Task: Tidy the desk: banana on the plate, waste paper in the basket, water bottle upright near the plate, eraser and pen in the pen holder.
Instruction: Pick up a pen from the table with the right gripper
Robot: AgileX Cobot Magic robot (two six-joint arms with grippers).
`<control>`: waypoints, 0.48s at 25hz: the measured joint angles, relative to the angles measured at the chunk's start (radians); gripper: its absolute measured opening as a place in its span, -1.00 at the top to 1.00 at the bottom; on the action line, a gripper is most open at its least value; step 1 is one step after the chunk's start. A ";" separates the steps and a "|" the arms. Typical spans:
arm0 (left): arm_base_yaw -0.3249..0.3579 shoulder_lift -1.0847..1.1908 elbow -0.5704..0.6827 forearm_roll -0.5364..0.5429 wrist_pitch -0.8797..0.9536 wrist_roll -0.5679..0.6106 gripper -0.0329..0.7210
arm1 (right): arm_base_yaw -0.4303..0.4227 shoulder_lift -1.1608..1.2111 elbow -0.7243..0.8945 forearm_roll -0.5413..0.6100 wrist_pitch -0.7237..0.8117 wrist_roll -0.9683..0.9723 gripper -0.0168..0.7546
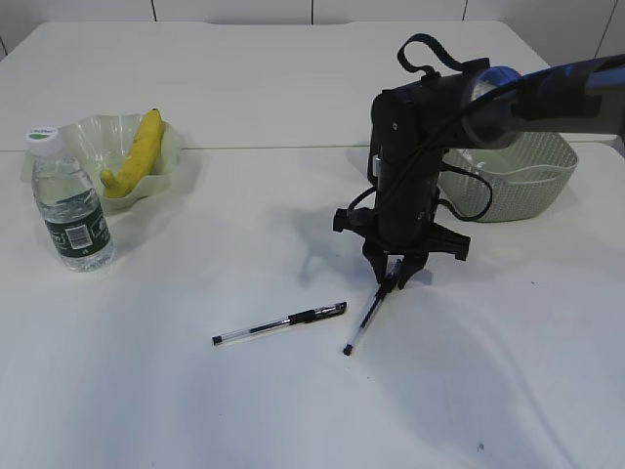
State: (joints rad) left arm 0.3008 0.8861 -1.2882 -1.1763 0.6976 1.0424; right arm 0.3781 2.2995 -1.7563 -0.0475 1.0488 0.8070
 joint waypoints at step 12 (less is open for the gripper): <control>0.000 0.000 0.000 0.002 -0.009 0.000 -0.12 | 0.000 0.002 0.000 0.032 0.000 -0.008 0.41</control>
State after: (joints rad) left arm 0.3008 0.8861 -1.2882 -1.1746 0.6885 1.0424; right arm 0.3781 2.3011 -1.7563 -0.0153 1.0488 0.7988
